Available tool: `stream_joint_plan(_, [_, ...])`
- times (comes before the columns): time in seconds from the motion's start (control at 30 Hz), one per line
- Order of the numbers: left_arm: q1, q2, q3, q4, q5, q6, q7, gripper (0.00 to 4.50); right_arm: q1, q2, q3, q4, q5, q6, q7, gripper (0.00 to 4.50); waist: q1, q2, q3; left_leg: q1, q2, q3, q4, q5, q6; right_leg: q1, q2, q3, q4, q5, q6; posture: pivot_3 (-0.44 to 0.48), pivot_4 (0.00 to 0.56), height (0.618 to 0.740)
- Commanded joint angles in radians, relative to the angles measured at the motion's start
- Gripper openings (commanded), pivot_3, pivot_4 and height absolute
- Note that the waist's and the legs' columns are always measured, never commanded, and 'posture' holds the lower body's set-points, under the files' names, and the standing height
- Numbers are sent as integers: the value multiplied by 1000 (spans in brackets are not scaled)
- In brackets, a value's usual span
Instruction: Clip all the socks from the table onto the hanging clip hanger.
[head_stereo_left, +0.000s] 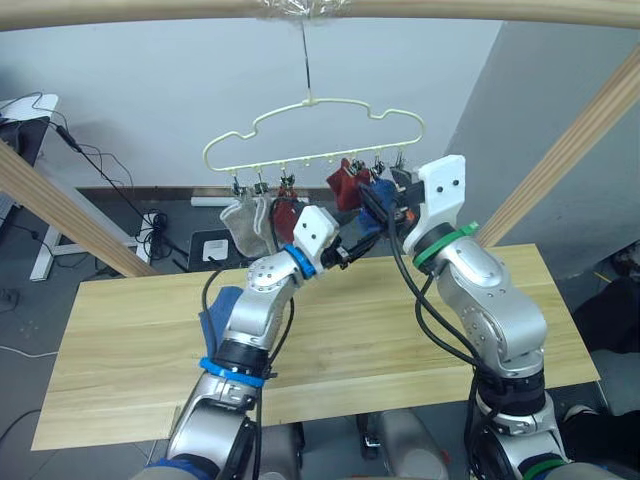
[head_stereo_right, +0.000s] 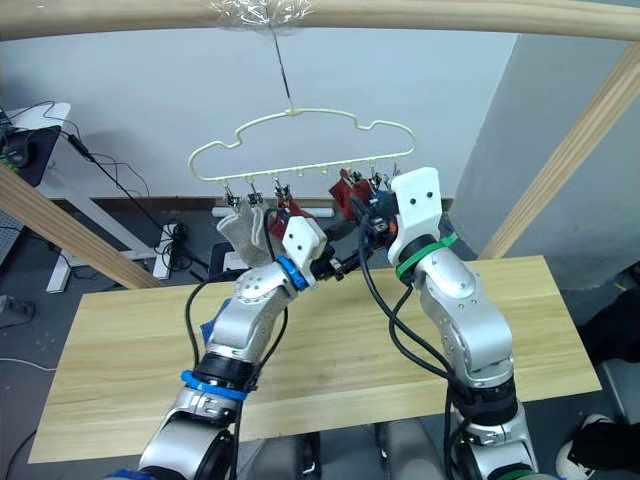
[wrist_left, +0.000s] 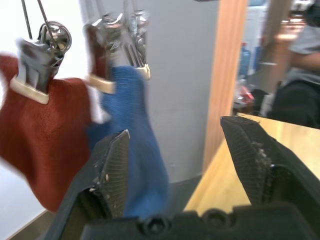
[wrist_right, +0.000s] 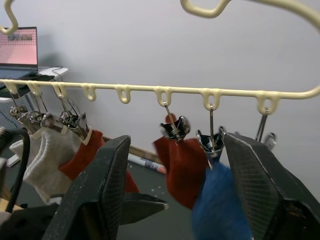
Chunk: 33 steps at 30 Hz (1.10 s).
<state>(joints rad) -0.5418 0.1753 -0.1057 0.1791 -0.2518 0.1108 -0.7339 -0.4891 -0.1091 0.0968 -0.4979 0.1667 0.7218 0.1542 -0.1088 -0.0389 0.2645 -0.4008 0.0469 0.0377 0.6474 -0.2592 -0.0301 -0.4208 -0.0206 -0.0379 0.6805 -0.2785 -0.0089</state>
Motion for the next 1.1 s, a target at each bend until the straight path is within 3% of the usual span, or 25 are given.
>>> stream_joint_plan(0.03, [-5, 34, 23, -92, -43, 50, -26, 3110, -5, 10, -29, -9, -32, -47, -48, 3069, -1, 0, 0, 0, 0, 0, 0, 0, 0, 0, 0, 0, 0, 0, 0, -240, 268, 740])
stream_joint_plan(0.07, [-6, 41, 24, -101, -46, 57, -26, 3110, -7, 14, -35, 0, -35, -51, -56, 3069, -1, 0, 0, 0, 0, 0, 1, 0, 0, 0, 0, 0, 0, 0, 0, -231, 268, 740])
stream_joint_plan(0.17, [-19, 55, 30, -114, -46, 71, -21, 3140, -17, 25, -53, 46, -48, -69, -81, 2503, 0, 0, 0, 0, 0, 0, 1, 0, 0, 0, 0, 1, 0, 0, 0, -222, 267, 740])
stream_joint_plan(0.27, [-20, 58, 31, -119, -41, 75, -17, 3140, -28, 29, -62, 87, -56, -82, -95, 1466, 1, 0, 0, 0, 0, 0, 0, 0, 0, 0, 0, 1, 0, 0, 0, -222, 267, 740])
stream_joint_plan(1.1, [-7, 67, 19, -139, -23, 80, -14, 3140, -167, 65, -84, 380, -81, -205, -128, 1466, 2, 0, 0, 0, 0, 1, 0, 0, 0, 0, 0, 1, 0, 0, 0, -211, 262, 740])
